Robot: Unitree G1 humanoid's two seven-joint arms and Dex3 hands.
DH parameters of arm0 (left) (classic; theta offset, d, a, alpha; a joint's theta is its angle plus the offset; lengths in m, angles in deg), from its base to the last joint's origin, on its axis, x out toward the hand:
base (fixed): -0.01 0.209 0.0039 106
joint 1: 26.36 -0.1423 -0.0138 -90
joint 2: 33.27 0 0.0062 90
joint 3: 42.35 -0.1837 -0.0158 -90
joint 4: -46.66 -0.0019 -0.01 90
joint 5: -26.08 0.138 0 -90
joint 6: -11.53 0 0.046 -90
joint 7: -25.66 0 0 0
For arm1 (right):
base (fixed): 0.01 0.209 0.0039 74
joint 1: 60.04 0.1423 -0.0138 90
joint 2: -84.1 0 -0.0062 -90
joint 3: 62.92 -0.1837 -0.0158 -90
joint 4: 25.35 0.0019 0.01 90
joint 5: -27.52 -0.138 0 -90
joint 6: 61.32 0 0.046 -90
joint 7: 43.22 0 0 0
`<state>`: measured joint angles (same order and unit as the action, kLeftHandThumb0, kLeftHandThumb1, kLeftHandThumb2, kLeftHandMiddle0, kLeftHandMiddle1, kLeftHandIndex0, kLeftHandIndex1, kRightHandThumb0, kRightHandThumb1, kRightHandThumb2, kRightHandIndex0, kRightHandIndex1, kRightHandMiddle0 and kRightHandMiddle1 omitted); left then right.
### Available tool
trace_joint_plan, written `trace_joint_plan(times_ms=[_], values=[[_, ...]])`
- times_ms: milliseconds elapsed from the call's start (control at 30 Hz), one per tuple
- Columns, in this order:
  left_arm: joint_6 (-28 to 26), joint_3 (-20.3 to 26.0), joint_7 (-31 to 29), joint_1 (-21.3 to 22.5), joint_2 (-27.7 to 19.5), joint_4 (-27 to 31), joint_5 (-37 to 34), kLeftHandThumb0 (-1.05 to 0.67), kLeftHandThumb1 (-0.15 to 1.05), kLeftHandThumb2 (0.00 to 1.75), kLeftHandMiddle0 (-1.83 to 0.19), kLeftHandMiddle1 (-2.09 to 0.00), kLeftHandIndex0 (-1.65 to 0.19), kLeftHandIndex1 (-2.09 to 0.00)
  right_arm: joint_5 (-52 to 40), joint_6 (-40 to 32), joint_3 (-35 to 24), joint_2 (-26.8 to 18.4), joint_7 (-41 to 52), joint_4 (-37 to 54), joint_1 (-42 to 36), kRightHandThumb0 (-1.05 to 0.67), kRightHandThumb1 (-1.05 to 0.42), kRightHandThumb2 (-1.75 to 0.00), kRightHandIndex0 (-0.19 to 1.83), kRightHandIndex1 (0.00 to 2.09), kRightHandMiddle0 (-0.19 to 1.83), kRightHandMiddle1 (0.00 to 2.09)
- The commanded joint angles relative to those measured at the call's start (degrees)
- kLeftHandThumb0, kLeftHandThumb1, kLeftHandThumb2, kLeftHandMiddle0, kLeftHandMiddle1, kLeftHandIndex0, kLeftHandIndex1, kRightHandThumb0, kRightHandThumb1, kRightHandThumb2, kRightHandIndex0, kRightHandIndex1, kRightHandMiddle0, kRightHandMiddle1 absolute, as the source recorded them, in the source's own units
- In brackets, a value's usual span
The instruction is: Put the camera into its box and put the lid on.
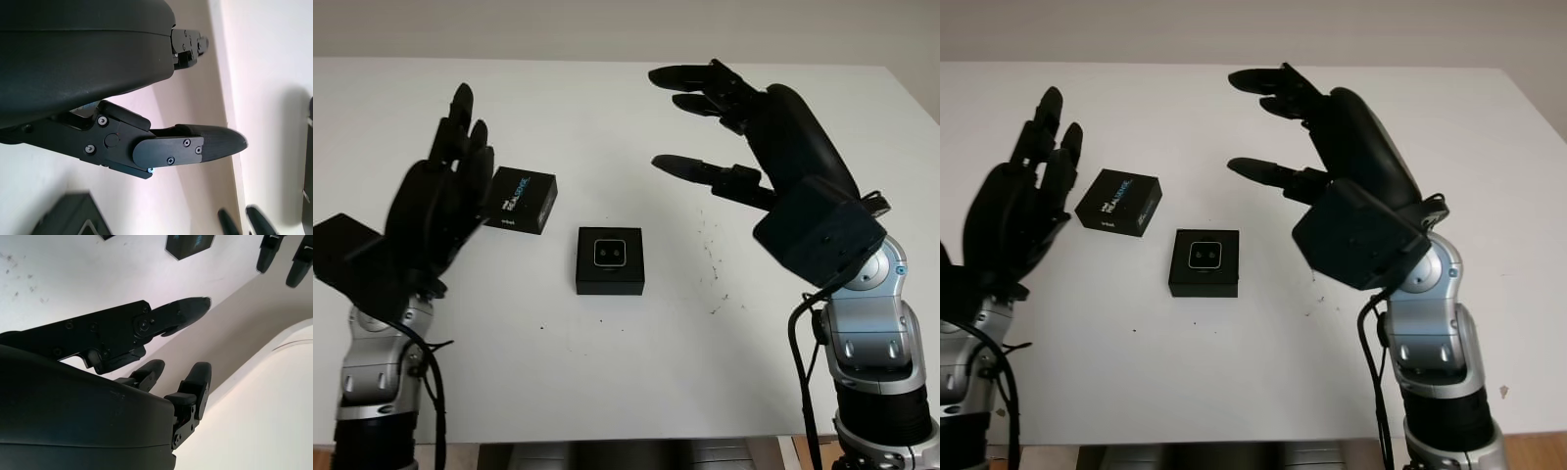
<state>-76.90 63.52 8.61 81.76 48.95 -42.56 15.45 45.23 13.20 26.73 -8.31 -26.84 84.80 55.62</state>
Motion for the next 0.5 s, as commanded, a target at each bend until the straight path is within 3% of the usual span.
trace_joint_plan(times_ms=[0,100,233,367,467], values=[[1.7,0.8,-1.8,5.1,-6.1,-4.9,2.4,-0.51,1.03,0.14,-0.52,-0.18,-0.42,-0.27,-2.4,2.7,-2.2,-1.7,0.2,-3.6,0.1,-0.53,-1.02,-0.06,0.51,0.35,0.20,0.83],[3.8,-1.5,-7.5,11.2,-14.6,-12.4,6.6,-0.49,0.93,0.04,-0.56,-0.14,-0.42,-0.25,-4.6,4.8,-3.3,-3.6,0.8,-7.7,0.5,-0.53,-1.01,-0.05,0.50,0.36,0.19,0.85],[15.3,-11.7,-16.6,24.4,-26.0,-27.4,19.5,-0.61,0.84,0.02,-0.36,-0.03,-0.29,-0.14,-7.9,5.8,-4.5,-4.9,1.7,-11.6,0.9,-0.48,-0.97,-0.05,0.43,0.35,0.10,0.92],[19.4,-22.0,-19.2,35.9,-27.8,-37.5,32.2,-0.67,0.80,0.04,-0.15,-0.01,-0.15,-0.05,-11.7,3.9,-5.8,-4.9,2.7,-12.0,1.1,-0.46,-0.95,-0.04,0.34,0.30,0.04,0.88],[20.9,-28.0,-18.2,41.1,-26.1,-42.8,39.5,-0.67,0.78,0.04,-0.04,-0.01,-0.06,-0.02,-16.3,2.1,-7.3,-4.2,3.5,-12.7,1.6,-0.46,-0.95,-0.05,0.21,0.23,-0.06,0.83]])
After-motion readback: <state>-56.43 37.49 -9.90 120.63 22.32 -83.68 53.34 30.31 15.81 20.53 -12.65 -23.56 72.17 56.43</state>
